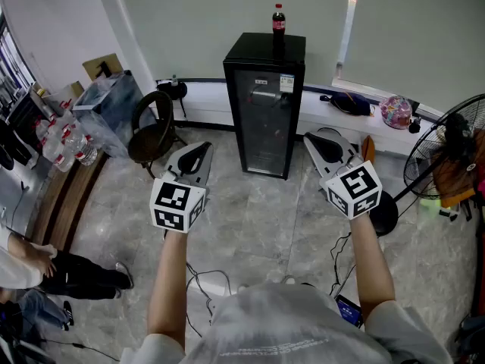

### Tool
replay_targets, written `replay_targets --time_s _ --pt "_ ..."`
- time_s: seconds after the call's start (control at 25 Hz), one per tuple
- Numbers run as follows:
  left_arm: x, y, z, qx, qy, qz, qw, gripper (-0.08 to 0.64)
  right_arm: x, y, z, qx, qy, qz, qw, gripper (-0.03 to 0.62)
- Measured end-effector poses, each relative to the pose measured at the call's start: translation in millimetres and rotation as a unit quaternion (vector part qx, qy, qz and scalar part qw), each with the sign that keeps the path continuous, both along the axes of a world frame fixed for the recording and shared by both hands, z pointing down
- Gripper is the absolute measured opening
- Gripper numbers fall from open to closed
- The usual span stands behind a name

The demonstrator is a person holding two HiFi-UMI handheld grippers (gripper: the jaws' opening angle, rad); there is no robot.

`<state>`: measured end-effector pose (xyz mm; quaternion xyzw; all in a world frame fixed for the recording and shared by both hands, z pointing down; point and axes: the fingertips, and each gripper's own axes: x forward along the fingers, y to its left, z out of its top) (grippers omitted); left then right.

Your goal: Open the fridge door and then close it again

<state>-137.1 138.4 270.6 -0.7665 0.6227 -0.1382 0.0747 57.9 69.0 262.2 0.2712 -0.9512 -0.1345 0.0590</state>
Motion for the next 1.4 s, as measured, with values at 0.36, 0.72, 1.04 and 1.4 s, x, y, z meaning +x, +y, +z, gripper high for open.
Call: replay_targets --time_s 0.36,0.72,1.04,1.4 --pt "5 10 7 -0.007 0.001 0.007 1.0 0.012 11 10 -5 0.011 -0.019 0.008 1.0 -0.002" --pt "9 4 12 0.0 0.014 0.0 0.9999 0.208 14 5 6 -0.02 -0.023 -0.012 0.999 0.222" --pt "28 -9 21 -0.016 0.037 0.009 0.9991 0.23 26 -14 14 -0.018 -0.016 -0.02 1.0 0.235" --pt "58 -27 45 -0.041 0.039 -0.027 0.998 0.23 55 -46 28 -0.019 0.003 -0.044 0.999 0.235"
